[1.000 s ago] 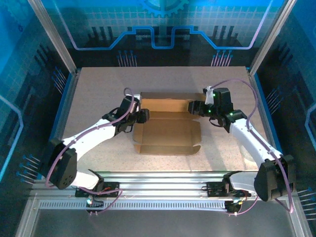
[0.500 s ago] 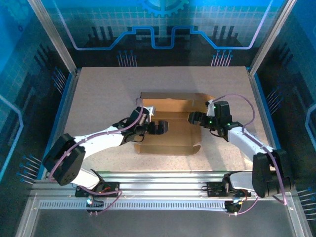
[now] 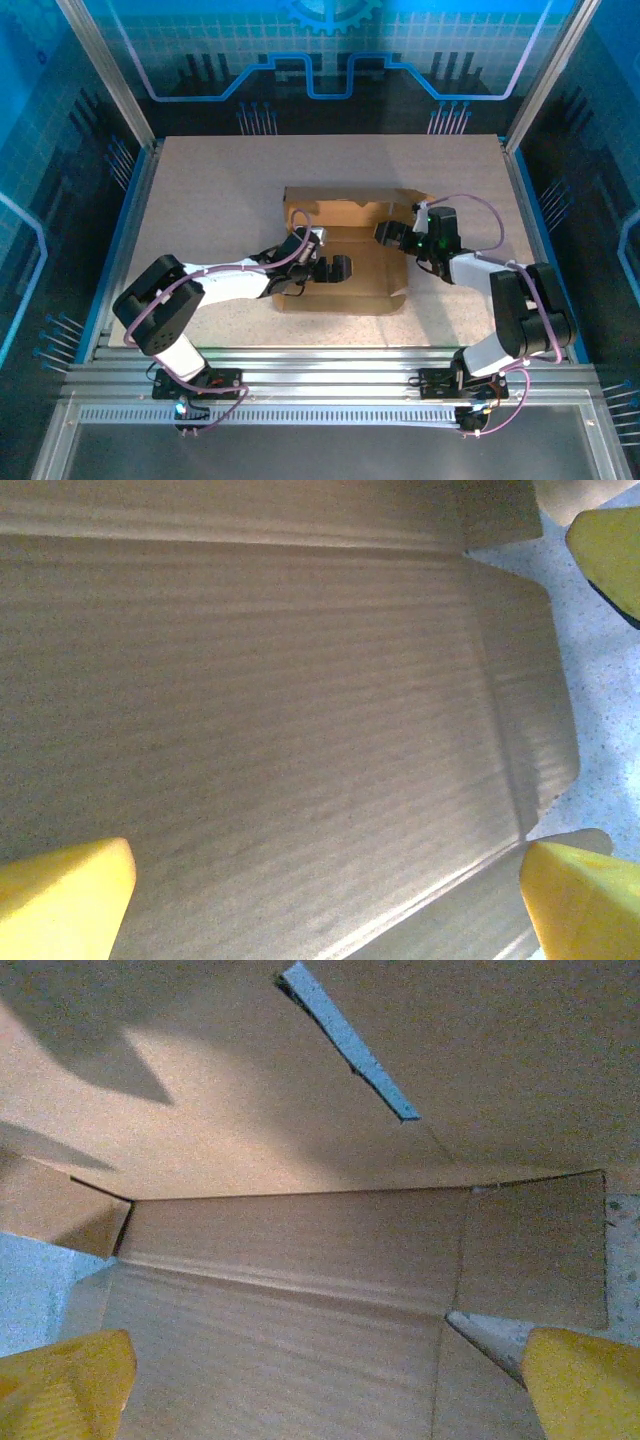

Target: Fold the paper box

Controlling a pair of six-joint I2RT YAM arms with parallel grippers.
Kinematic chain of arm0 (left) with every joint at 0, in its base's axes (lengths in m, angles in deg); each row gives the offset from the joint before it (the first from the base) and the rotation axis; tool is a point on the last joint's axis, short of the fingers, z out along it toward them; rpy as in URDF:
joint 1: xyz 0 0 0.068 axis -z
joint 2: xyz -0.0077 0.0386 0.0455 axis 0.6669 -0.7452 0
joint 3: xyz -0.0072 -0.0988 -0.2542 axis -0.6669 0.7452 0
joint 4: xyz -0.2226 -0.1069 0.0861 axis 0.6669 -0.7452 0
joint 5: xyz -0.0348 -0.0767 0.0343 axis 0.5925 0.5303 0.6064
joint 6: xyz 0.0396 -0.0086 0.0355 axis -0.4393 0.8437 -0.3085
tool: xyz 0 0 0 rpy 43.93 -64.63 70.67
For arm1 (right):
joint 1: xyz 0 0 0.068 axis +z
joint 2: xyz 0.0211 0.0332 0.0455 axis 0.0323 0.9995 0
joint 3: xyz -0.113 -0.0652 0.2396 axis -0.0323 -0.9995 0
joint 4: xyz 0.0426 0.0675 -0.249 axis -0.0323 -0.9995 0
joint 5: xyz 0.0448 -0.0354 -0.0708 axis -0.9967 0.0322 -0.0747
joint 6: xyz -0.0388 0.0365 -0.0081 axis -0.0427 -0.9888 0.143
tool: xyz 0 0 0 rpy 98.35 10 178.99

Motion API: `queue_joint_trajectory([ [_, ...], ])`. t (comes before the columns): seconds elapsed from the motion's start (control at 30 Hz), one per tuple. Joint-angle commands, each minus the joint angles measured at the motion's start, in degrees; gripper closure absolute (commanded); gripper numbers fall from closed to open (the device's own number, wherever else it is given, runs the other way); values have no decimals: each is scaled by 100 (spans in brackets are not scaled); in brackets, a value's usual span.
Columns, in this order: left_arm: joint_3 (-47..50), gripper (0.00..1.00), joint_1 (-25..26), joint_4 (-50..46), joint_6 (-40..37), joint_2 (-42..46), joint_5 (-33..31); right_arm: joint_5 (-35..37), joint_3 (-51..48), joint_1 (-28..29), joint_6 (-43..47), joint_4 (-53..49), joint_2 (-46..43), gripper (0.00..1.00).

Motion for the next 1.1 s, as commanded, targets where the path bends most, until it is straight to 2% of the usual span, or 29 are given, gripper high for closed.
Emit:
queue_joint_trajectory([
  [0.0, -145, 1, 100, 104, 87, -129, -131, 229, -95, -95, -133, 663, 180, 0],
  [0.37, -111, 1, 130, 2, 156, -338, -80, 616, 41, -110, -175, 762, 579, 0],
  [0.7, -55, 1, 135, 39, 196, -436, -36, 482, 103, -99, -265, 1170, 913, 0],
  [0.9, -58, 1, 150, 69, 216, -456, -60, 1138, -15, -94, -291, 802, 722, 1],
  [1.07, -75, 1, 172, 96, 219, -524, -34, 1095, -10, -103, -339, 846, 772, 1],
])
